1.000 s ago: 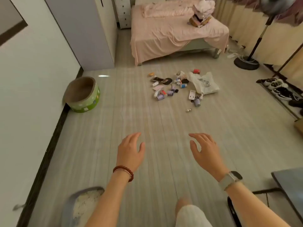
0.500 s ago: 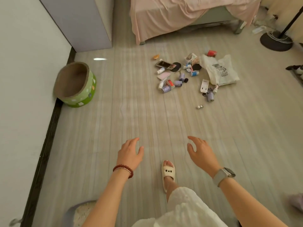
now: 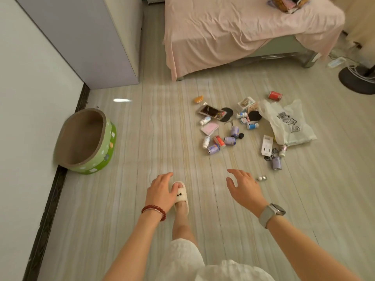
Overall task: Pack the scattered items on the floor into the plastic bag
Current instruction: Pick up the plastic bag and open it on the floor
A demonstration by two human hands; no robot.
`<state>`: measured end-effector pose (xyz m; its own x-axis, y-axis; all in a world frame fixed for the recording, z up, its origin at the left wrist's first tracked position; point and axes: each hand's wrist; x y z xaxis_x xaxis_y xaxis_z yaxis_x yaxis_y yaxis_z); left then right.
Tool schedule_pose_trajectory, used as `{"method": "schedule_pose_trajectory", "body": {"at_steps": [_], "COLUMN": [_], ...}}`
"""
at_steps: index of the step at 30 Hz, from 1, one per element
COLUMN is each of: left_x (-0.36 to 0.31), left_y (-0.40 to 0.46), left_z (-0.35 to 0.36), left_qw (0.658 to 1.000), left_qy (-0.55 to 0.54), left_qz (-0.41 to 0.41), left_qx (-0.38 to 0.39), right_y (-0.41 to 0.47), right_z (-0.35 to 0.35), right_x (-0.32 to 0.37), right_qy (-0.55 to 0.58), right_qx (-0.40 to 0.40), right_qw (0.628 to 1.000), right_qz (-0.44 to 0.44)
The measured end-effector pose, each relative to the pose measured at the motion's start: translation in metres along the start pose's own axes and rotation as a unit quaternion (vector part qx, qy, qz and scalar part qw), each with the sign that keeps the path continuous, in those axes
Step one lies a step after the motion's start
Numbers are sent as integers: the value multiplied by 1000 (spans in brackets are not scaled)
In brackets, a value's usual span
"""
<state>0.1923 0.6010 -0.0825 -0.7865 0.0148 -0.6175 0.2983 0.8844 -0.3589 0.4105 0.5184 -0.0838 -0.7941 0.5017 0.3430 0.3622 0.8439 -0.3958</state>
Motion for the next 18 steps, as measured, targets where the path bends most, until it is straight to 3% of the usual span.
{"method": "schedule_pose_trajectory", "body": {"at_steps": [9, 18], "left_x": [-36, -129], "left_y": [267, 516], "left_z": [-125, -142], "left_qw": [999, 992], "left_qy": [35, 57], "left_qz": [35, 78], "left_qx": [1, 87], "right_y": [234, 431], "right_z": [-76, -137], "right_x": [98, 104], "right_qy": [20, 88], "right_qx": [-1, 5], "right_qw": [998, 981], "right_qz": [59, 170]}}
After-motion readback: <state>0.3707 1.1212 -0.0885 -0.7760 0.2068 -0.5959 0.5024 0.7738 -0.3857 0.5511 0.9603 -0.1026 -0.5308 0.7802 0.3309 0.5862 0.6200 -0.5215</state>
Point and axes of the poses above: each hand's wrist, its own y-axis towards the middle knuckle, its own z-axis out of the palm, x = y × z, and after that the axes turned 10 degrees about -y, right-handed
